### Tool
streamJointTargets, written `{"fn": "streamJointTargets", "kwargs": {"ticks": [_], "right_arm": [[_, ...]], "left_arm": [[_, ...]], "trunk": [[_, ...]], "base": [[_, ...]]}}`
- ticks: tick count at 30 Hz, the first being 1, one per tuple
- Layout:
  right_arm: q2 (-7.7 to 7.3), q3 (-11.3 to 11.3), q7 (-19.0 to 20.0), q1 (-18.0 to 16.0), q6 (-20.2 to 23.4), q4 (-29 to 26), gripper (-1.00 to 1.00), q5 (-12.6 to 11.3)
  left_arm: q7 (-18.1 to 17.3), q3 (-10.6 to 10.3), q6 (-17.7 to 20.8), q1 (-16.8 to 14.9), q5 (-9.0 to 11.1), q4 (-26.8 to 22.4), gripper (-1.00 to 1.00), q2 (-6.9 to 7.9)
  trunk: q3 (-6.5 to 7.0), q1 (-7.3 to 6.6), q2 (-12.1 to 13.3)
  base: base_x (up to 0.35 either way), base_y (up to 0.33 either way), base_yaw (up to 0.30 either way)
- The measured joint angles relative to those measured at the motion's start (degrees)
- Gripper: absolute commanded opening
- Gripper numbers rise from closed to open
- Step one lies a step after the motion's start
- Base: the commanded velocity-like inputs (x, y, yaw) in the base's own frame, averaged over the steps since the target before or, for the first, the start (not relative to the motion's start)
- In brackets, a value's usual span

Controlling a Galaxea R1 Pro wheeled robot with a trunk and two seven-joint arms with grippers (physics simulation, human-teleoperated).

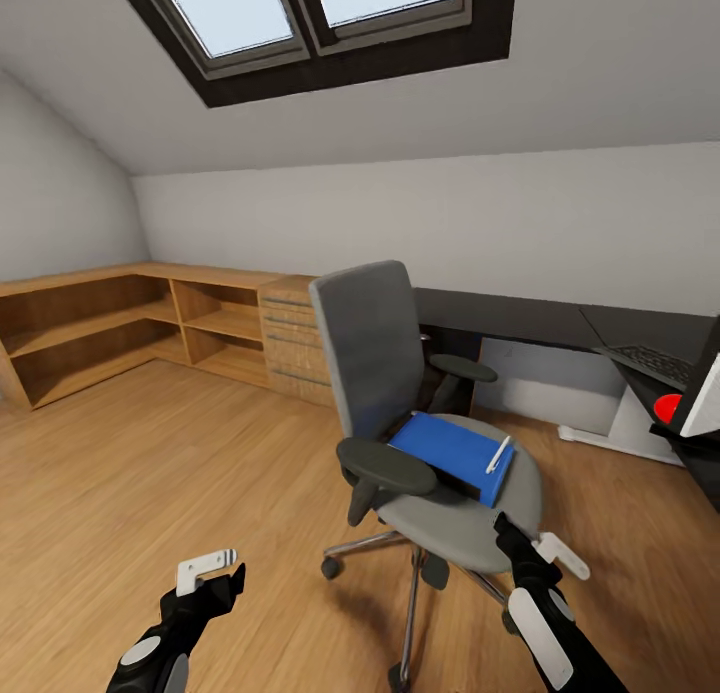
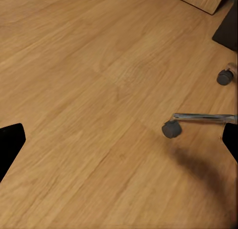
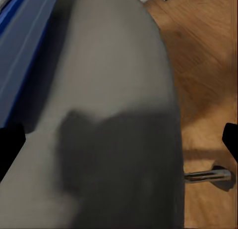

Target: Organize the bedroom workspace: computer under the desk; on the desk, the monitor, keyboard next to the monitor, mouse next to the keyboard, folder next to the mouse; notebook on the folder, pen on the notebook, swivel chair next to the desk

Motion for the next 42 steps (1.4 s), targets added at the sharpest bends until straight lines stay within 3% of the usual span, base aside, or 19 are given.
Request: {"fn": "streamJointTargets", "kwargs": {"ticks": [14,20,26,31,42], "right_arm": [[-0.18,-0.23,0.07,0.07,0.06,0.06,1.0,-0.25],[-0.14,-0.19,0.08,0.04,0.1,0.01,1.0,-0.27],[0.16,-1.85,0.03,0.01,1.49,-0.58,1.0,0.13],[-0.69,-0.59,-0.03,-0.05,-0.05,-0.54,1.0,0.02],[-0.97,-0.46,-0.08,-0.06,-0.11,-0.61,1.0,-0.18]], "left_arm": [[0.0,0.08,0.0,0.0,0.0,0.01,1.0,0.03],[0.0,0.14,0.02,0.01,0.04,0.04,1.0,0.08],[0.12,0.21,-0.2,0.01,0.12,0.86,1.0,-0.68],[0.09,0.27,-0.44,0.01,0.16,0.78,1.0,-1.1],[0.09,0.28,-0.52,0.01,0.22,0.89,1.0,-1.14]], "trunk": [[0.53,0.0,0.0],[0.58,-0.03,0.0],[0.57,0.0,0.0],[0.57,-0.01,0.0],[0.57,0.0,0.0]], "base": [[0.002,0.0,-0.238],[0.149,0.007,-0.044],[0.03,0.0,0.0],[0.065,0.0,0.0],[0.019,0.0,-0.004]]}}
